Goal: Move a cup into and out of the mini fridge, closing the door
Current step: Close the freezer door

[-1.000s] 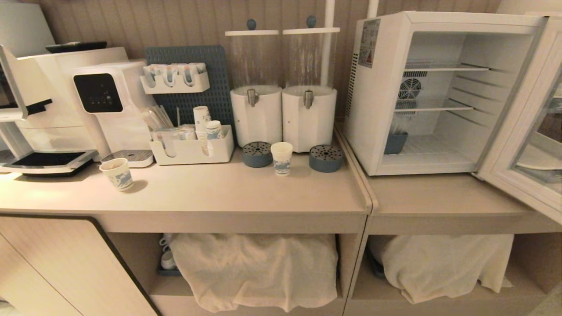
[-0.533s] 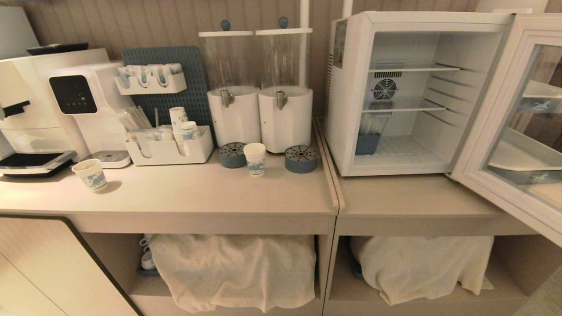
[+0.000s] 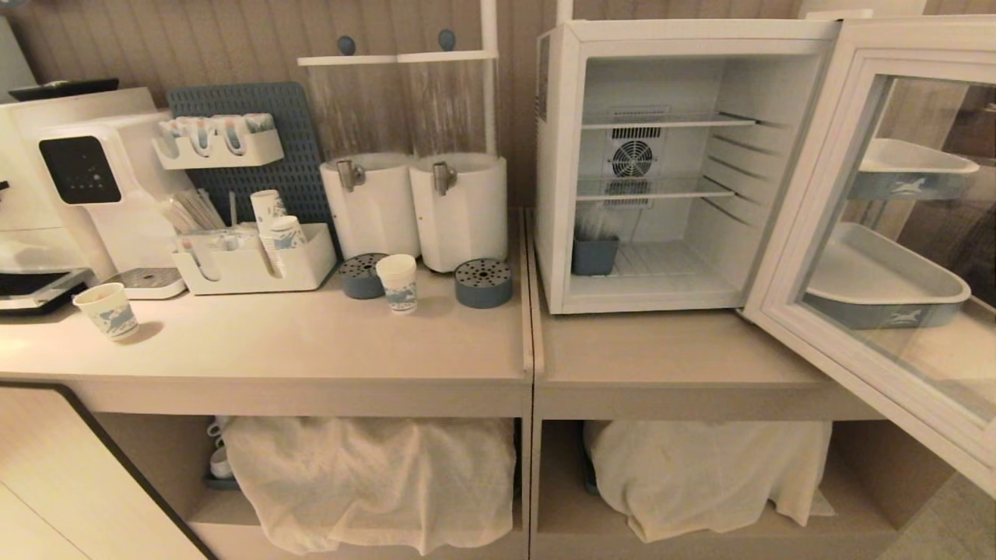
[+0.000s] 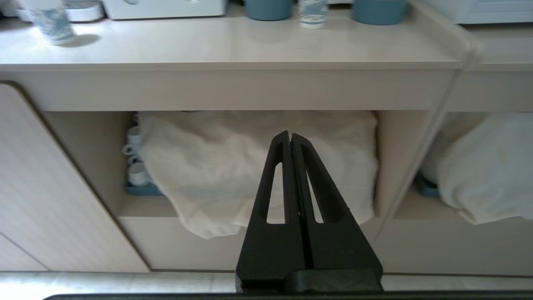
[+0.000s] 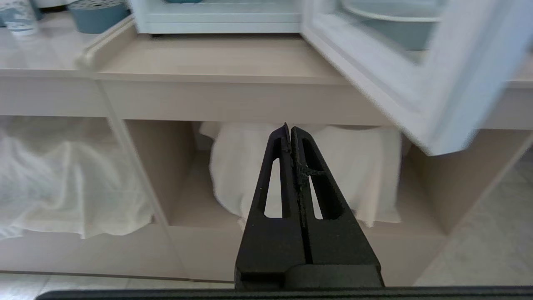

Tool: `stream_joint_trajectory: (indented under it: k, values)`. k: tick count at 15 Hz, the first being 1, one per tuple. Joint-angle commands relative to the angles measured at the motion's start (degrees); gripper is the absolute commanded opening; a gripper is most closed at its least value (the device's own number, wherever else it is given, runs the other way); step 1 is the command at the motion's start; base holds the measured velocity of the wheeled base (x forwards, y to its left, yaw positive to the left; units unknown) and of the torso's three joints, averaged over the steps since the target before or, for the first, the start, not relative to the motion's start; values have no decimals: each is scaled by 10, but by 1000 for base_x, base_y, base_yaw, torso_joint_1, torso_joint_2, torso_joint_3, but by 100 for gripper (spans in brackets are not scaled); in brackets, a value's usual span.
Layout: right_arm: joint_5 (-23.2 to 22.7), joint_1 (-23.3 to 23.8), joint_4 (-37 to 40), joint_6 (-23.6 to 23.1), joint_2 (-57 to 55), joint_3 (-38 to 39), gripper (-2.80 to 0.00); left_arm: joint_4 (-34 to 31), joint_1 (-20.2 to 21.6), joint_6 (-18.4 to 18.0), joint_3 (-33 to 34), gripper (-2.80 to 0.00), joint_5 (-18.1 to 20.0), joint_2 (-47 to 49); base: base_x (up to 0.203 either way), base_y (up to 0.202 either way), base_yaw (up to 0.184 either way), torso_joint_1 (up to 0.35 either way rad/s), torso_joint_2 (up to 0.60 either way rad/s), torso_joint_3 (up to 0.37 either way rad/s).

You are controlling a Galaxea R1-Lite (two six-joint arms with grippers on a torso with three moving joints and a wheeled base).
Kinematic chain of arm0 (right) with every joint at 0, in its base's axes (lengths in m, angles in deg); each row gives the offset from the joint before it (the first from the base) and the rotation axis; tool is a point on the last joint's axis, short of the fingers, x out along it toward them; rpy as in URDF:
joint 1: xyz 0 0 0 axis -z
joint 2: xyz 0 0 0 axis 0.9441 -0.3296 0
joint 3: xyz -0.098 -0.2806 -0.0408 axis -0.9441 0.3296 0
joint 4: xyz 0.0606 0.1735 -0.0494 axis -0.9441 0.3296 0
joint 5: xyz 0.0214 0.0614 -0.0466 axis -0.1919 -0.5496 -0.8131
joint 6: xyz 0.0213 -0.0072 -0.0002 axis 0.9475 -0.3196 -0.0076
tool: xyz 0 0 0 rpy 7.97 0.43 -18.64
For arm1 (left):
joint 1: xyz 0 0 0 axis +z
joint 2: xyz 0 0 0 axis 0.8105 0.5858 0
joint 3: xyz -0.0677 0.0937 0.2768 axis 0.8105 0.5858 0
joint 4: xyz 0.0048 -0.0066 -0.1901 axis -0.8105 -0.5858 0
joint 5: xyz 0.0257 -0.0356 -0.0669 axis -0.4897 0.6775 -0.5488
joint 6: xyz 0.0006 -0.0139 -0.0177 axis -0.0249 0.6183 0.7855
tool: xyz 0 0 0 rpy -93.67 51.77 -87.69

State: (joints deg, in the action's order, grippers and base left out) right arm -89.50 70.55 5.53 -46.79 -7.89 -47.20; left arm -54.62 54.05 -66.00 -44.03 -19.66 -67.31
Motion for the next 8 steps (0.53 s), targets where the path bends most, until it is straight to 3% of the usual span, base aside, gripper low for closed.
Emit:
stream_joint_trajectory:
  k: [1, 8]
  values:
    - [0, 0, -1, 0, -1, 0, -280, 0, 0, 0, -1, -280, 0, -1, 0, -196, 1, 8, 2, 2]
    - [0, 0, -1, 0, -1, 0, -280, 0, 0, 1, 0, -280, 0, -1, 0, -190, -1, 1, 1, 2]
